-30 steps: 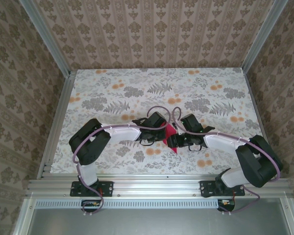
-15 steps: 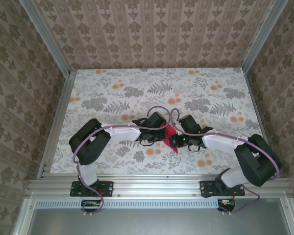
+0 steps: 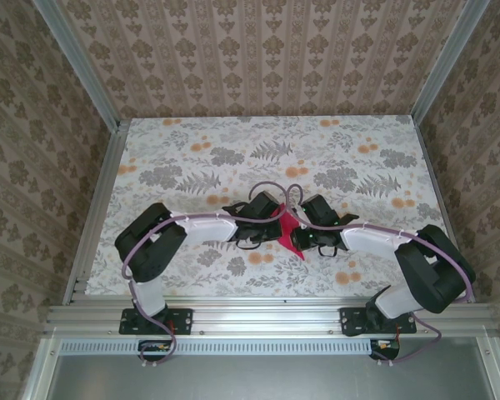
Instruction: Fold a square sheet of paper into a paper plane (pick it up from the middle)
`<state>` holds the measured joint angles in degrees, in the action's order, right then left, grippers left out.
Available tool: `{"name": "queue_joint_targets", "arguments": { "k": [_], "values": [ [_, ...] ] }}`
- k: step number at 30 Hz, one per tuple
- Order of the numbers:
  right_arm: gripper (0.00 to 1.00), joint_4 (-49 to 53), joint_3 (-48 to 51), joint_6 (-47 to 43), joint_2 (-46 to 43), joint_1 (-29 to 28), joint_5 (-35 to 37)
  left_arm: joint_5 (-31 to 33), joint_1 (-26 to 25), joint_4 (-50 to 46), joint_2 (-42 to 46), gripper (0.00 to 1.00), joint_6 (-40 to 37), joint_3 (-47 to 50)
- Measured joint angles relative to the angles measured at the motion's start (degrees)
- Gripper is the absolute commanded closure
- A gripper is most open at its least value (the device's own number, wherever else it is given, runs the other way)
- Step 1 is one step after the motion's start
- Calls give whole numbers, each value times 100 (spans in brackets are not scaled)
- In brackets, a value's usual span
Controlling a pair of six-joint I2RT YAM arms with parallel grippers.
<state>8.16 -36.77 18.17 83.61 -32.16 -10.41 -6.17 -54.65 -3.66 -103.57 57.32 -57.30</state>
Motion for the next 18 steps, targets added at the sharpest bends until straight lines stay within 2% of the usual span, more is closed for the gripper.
{"name": "queue_joint_targets", "arguments": {
  "k": [5, 12, 18],
  "values": [
    [99, 334, -170, 22, -223, 0, 315, 131, 0, 28, 680, 58, 101, 365],
    [100, 826, -772, 221, -627, 0, 1121, 710, -7, -273, 1974, 50, 98, 787],
    [100, 1342, -1797, 472, 94, 0, 1853, 1314, 0, -645, 3335, 44, 186, 1665]
  ]
}}
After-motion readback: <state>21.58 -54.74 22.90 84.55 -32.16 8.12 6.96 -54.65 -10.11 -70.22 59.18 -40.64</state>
